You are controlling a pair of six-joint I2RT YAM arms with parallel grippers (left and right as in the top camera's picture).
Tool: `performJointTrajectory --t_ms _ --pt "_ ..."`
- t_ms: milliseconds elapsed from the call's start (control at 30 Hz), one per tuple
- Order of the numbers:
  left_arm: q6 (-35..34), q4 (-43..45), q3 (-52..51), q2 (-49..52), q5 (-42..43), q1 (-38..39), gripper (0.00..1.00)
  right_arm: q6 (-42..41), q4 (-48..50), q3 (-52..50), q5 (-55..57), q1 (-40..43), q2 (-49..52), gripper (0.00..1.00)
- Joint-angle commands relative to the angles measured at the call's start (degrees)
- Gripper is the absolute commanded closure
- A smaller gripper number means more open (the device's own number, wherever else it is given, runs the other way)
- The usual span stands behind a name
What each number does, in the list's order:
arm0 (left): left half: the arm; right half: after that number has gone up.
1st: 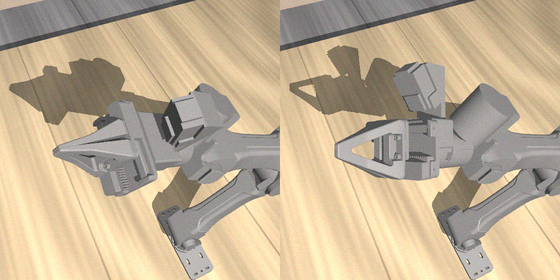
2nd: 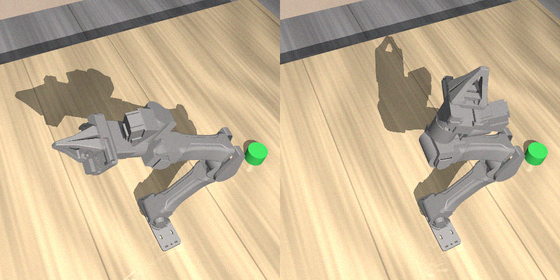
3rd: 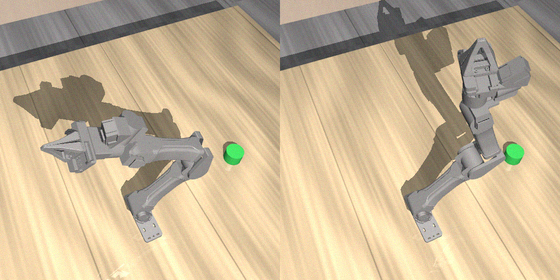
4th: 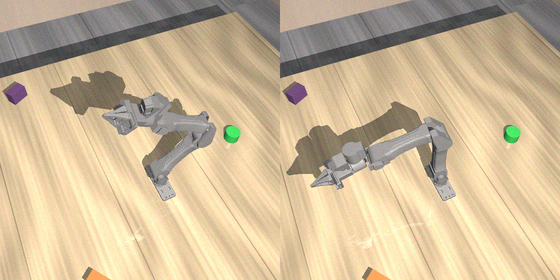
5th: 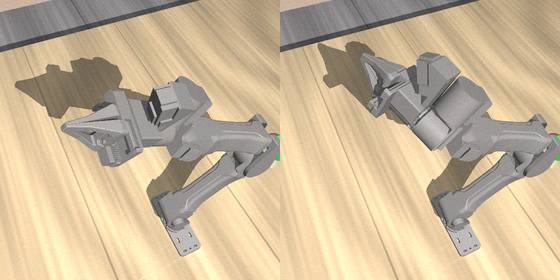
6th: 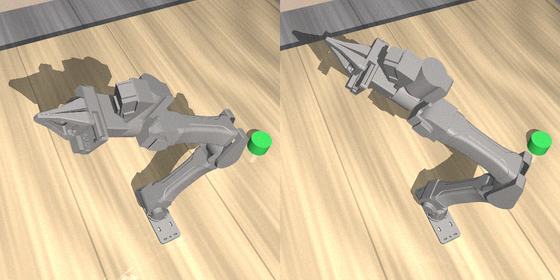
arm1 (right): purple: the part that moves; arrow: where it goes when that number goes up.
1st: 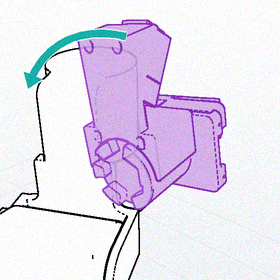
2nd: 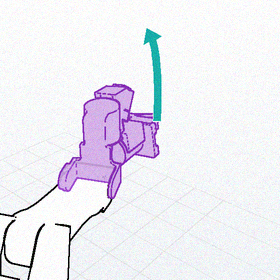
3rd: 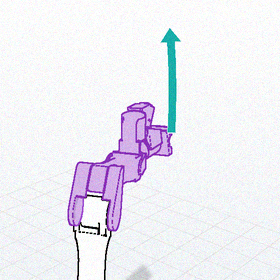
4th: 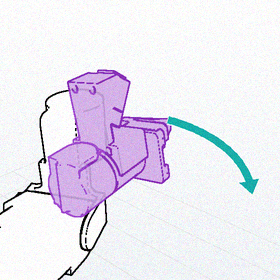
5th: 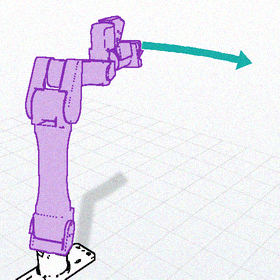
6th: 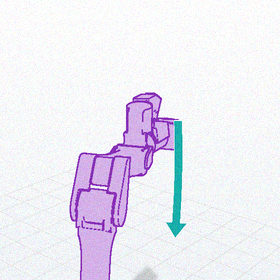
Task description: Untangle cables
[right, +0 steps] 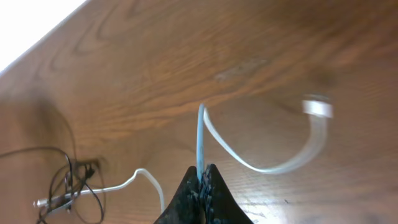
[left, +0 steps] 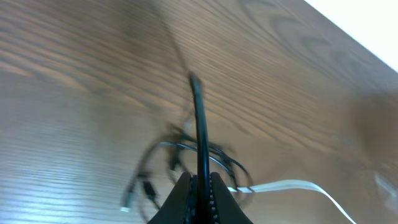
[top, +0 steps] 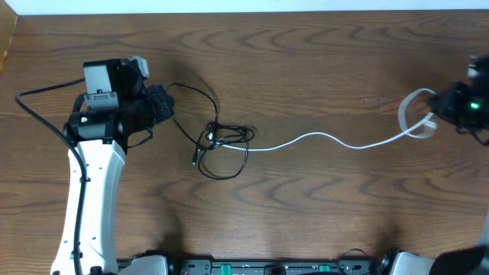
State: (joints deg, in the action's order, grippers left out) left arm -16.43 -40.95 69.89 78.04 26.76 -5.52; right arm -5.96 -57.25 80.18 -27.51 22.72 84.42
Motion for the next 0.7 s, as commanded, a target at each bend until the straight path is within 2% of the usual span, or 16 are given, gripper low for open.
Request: performJointTrajectory --t_ms 0,67,133,267,333,500,667 --pt "1.79 -0.35 1.60 0.28 10.08 -0.13 0.93 2.43 1.42 0.42 -0.90 -3.67 3.10 0.95" --pt "1.81 -0.22 1.60 0.28 11.96 -0.15 0.93 3.06 2.21 0.42 -0.94 -5.25 4.72 0.74" --pt "1.81 0.31 1.60 0.28 14.25 -0.15 0.93 4.48 2.38 0.42 -0.94 -6.38 5.84 0.63" --pt "1.51 3.39 1.60 0.17 20.92 -0.15 0.93 5.70 2.45 0.42 -0.98 -8.11 7.28 0.32" --pt "-0.61 6.05 1.60 0.07 24.50 -0.15 0.92 6.60 2.49 0.42 -1.44 -9.03 7.54 0.26" --pt "-10.54 13.31 1.60 0.07 30.45 -0.15 0.93 11.19 3.58 0.37 -4.15 -13.62 7.72 0.21" --pt "-19.10 18.29 1.60 0.07 33.14 -0.15 0.93 8.26 6.51 0.37 -4.66 -19.74 9.99 0.22"
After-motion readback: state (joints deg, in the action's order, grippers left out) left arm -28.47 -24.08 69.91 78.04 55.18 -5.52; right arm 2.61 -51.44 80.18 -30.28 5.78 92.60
